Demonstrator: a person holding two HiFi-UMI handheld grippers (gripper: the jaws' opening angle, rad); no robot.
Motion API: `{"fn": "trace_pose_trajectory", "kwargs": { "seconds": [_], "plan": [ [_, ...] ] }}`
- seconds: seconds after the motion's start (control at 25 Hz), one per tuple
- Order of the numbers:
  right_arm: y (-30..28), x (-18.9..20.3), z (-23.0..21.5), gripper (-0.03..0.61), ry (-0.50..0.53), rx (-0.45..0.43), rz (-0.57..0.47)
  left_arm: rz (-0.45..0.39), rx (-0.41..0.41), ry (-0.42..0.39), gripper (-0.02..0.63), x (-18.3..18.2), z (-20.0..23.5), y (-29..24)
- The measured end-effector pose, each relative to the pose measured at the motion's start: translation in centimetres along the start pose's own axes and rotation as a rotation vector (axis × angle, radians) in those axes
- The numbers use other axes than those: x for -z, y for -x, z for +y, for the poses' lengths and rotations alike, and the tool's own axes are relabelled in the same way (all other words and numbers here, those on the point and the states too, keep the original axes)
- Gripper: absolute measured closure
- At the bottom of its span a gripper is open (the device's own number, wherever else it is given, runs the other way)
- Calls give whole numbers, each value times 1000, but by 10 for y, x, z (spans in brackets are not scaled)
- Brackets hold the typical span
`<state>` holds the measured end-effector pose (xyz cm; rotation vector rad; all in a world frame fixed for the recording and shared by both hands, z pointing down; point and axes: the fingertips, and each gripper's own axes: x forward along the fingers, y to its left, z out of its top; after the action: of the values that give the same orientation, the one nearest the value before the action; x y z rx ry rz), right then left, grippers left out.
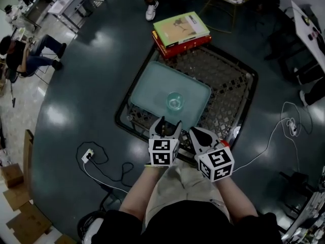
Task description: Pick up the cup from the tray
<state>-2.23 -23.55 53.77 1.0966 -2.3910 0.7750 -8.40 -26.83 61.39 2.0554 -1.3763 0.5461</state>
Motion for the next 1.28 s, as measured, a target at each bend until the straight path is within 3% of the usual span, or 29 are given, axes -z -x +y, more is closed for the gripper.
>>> {"fn": "trace_pose_trajectory", "kwargs": {
  "seconds": [0.48, 0.8, 1.04, 1.28],
  "plan": [
    [-16, 4, -17, 569, -27, 4, 20, 76, -7, -56, 256, 3, 14, -52],
    [-19, 11, -26, 569, -51, 10, 36, 58, -43, -140, 218, -4, 22, -83],
    [-21, 15, -31, 569, -63, 12, 45, 48, -39, -156, 218, -7, 21, -95],
    [-24, 18, -30, 569, -67, 8, 54, -1, -97, -179, 242, -19, 28, -98]
  ]
}}
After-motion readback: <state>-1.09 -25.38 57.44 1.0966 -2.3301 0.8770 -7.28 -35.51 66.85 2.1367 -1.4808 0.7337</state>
